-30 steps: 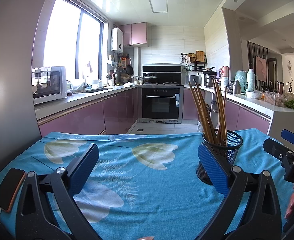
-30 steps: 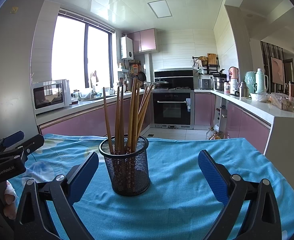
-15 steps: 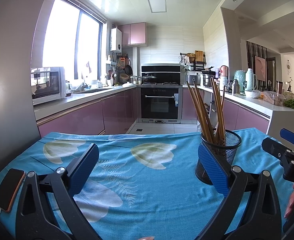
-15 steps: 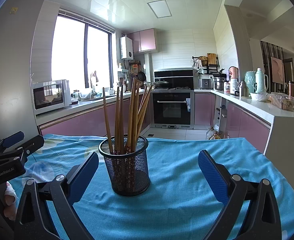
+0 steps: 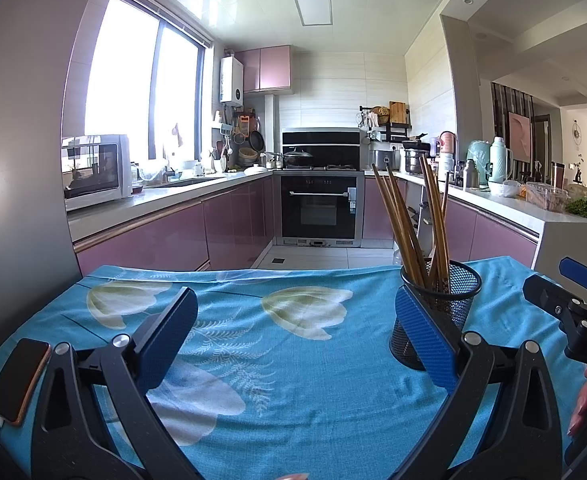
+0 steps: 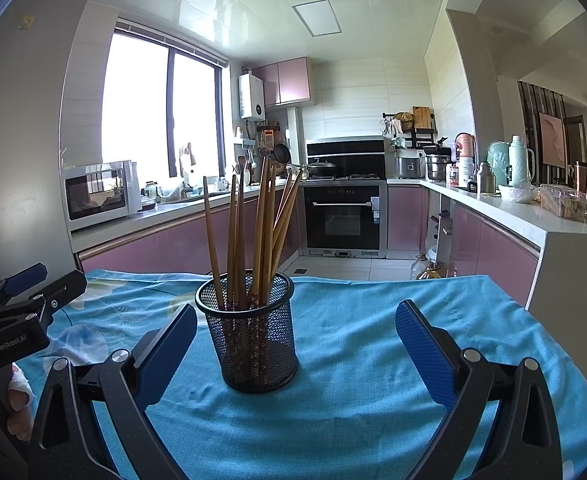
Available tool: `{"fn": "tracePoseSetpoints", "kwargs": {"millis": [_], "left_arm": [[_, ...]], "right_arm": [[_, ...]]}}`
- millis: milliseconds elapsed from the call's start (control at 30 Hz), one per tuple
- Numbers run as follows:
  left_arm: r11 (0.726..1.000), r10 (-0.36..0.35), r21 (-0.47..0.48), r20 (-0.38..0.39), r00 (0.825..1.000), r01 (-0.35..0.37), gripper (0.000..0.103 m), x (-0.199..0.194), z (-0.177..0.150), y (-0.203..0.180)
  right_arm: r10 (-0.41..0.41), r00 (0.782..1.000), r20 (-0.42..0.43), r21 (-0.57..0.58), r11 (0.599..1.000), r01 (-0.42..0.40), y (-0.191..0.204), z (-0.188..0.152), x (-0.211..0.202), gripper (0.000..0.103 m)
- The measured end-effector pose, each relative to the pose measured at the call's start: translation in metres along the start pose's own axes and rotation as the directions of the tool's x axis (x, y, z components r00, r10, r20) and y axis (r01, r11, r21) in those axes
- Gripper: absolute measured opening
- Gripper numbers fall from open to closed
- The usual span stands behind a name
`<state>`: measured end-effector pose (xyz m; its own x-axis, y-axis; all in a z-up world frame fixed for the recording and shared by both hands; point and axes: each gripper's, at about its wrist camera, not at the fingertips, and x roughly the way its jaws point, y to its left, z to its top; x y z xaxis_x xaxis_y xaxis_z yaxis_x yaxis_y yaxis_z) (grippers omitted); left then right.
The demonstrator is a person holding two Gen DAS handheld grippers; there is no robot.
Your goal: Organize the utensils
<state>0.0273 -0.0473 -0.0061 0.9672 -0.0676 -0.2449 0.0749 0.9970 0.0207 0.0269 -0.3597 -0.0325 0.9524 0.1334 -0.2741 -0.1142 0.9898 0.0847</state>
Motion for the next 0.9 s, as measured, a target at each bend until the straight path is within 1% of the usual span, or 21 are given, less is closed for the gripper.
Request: {"fn": "tracePoseSetpoints", "kwargs": {"millis": [300, 633, 700, 733, 800, 833, 867, 900], "left_arm": [[1.000, -0.006, -0.005, -0.006, 1.000, 0.006, 0.097, -0.001, 0.000, 0.000], [1.000, -0.020, 0.015, -0.005, 1.000, 0.020, 0.097, -0.004, -0.001, -0.005], [1.000, -0.019, 0.013, -0.021, 1.000, 0.019, 0.097, -0.002, -0.001, -0.004], [1.000, -0.020, 0.007, -0.037, 0.999, 0.020, 0.097, 0.000, -0.002, -0.002], [1.000, -0.018, 0.001, -0.071, 0.997, 0.018, 0.097, 0.007, -0.003, 0.001], [1.000, -0.011, 0.003, -0.089, 0.996, 0.012, 0.097, 0.010, -0.004, 0.003], [1.000, -0.001, 0.004, -0.103, 0.995, 0.002, 0.097, 0.013, -0.005, 0.006], [1.000, 0.006, 0.002, -0.116, 0.993, -0.005, 0.097, 0.016, -0.006, 0.010]], "right_arm": [[0.002, 1.000, -0.003, 0.004, 1.000, -0.002, 0.000, 0.000, 0.000, 0.096], [0.001, 1.000, -0.016, 0.000, 1.000, -0.001, 0.001, -0.003, 0.002, 0.096], [-0.008, 1.000, -0.026, -0.006, 1.000, 0.008, -0.001, -0.003, 0.005, 0.096], [-0.017, 0.999, -0.039, -0.011, 1.000, 0.016, -0.005, -0.002, 0.007, 0.096], [-0.043, 0.993, -0.107, -0.019, 0.999, 0.042, -0.015, -0.002, 0.019, 0.096], [-0.053, 0.984, -0.170, -0.006, 0.999, 0.053, -0.026, -0.003, 0.030, 0.096], [-0.061, 0.969, -0.238, 0.012, 0.998, 0.066, -0.038, -0.006, 0.042, 0.096], [-0.068, 0.955, -0.289, 0.023, 0.997, 0.078, -0.047, -0.007, 0.051, 0.096]]}}
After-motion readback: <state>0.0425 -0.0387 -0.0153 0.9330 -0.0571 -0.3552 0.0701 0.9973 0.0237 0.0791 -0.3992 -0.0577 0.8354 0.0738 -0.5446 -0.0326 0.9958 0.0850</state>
